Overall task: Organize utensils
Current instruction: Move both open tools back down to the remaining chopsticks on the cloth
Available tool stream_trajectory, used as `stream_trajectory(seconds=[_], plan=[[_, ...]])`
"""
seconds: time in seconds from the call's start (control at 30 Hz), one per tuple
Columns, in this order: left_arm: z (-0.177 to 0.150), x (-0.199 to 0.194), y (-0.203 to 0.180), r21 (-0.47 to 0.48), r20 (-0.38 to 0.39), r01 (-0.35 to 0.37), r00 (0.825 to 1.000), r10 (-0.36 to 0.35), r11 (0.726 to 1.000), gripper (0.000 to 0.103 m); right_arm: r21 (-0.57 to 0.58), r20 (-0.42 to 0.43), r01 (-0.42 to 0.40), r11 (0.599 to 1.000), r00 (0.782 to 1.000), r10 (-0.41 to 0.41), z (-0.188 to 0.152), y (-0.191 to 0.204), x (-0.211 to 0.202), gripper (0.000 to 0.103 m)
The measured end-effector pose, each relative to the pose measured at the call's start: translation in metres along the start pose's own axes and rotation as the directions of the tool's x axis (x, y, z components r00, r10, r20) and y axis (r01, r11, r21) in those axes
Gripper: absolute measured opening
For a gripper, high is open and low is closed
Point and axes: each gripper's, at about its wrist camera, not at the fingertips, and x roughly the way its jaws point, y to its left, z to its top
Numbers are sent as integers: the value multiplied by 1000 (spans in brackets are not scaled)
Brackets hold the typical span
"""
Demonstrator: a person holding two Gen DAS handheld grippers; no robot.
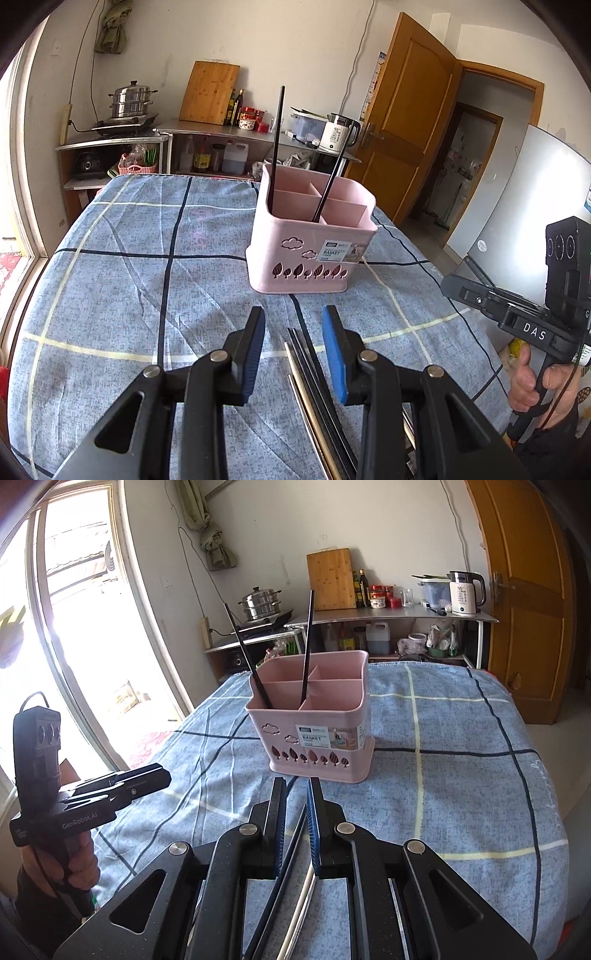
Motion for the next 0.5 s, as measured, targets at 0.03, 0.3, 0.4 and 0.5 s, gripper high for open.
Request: stream_trajectory(seconds=[0.03,0.3,0.4,0.5], plan=[[-1,4,0,-1,-11,4,1000,-4,1000,33,2,-13,-1,1000,1000,1,-1,-1,5,11],[-9,38,2,-5,-109,10,994,-11,1000,33,3,-108,7,1000,994,-7,-15,-4,39,10],[-18,47,3,-3,-145,0,989,0,1000,33,4,-145,21,1000,989,-20,-23,-9,47,9],[-27,55,5,-10,-181,-16,983,14,1000,33,12,-182,33,999,983,-30,-33,-15,57,9]])
